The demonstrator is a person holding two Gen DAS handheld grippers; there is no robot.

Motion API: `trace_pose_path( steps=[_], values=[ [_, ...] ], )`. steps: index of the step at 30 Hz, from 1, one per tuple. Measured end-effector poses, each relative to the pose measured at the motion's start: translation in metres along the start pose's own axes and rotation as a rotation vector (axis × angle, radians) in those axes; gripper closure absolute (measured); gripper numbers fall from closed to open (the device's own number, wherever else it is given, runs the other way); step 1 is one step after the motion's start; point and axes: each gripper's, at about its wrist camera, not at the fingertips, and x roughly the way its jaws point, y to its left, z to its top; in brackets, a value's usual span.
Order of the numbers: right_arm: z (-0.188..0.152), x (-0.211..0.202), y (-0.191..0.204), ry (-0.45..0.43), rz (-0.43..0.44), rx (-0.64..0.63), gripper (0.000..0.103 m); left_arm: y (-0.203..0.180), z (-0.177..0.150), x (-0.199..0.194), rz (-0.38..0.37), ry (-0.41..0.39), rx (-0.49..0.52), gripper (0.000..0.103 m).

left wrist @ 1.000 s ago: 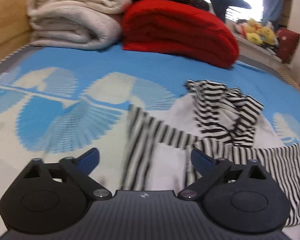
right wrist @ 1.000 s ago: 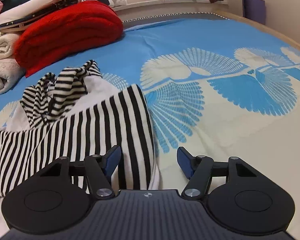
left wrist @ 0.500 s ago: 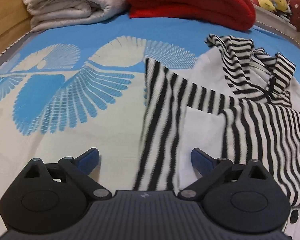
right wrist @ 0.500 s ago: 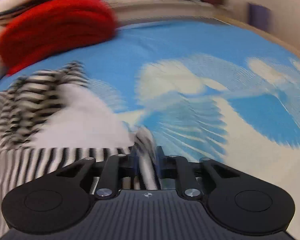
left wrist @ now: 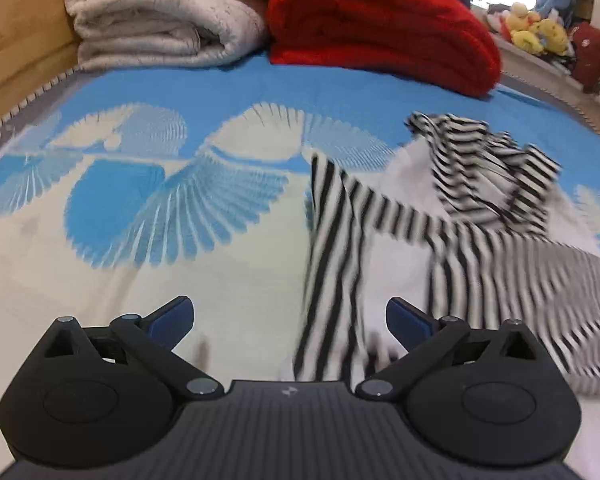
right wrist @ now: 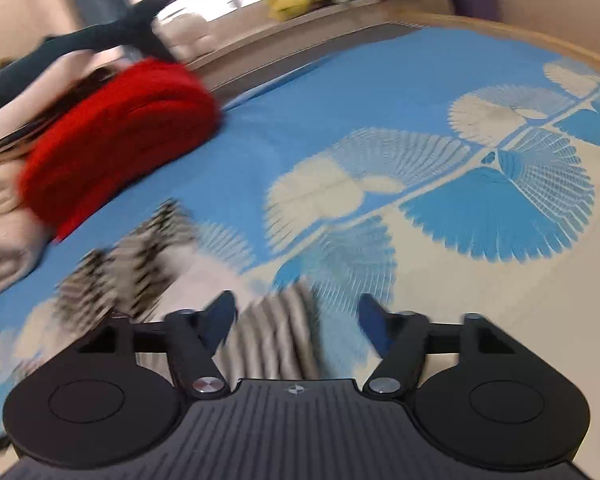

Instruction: Fold small clothes

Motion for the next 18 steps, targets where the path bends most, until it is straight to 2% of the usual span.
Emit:
trace_pose_path(
  steps=[1, 4, 7, 10, 12, 13, 14, 15, 16, 17, 18],
  values=[
    [-0.013, -0.017, -0.004, 0.038, 0.011, -0.005, 0.019, 0.004, -0.008, -0.01, -0.018, 0.029, 0.0, 0.001],
    [-0.058, -0.059, -0.023, 0.153, 0.01, -0.009, 0.018, 0.017, -0.034, -0.036, -0.054, 0.103, -0.01, 0.001],
    [-0.11, -0.096, -0.042, 0.237, -0.001, -0.015, 0.018, 0.033, -0.075, -0.065, -0.102, 0.169, -0.033, 0.001],
    [-0.155, -0.115, -0.055, 0.329, 0.013, -0.008, 0.018, 0.049, -0.119, -0.087, -0.125, 0.229, -0.058, 0.001],
    [-0.182, -0.123, -0.062, 0.393, 0.011, 0.038, 0.017, 0.058, -0.149, -0.094, -0.173, 0.3, -0.089, 0.001],
    [-0.193, -0.128, -0.065, 0.403, 0.03, 0.061, 0.016, 0.061, -0.16, -0.096, -0.205, 0.336, -0.114, 0.001],
    [-0.201, -0.139, -0.062, 0.372, 0.056, 0.051, 0.016, 0.063, -0.169, -0.1, -0.234, 0.343, -0.131, 0.001],
    [-0.206, -0.144, -0.059, 0.377, 0.082, 0.03, 0.017, 0.062, -0.176, -0.108, -0.243, 0.316, -0.132, 0.001],
    [-0.21, -0.147, -0.056, 0.397, 0.127, 0.023, 0.027, 0.059, -0.18, -0.114, -0.25, 0.319, -0.128, 0.016],
    [-0.213, -0.15, -0.054, 0.406, 0.163, 0.032, 0.041, 0.056, -0.182, -0.121, -0.275, 0.317, -0.128, 0.036],
    [-0.215, -0.152, -0.051, 0.412, 0.161, 0.031, 0.077, 0.053, -0.183, -0.127, -0.306, 0.314, -0.121, 0.092]
  ],
)
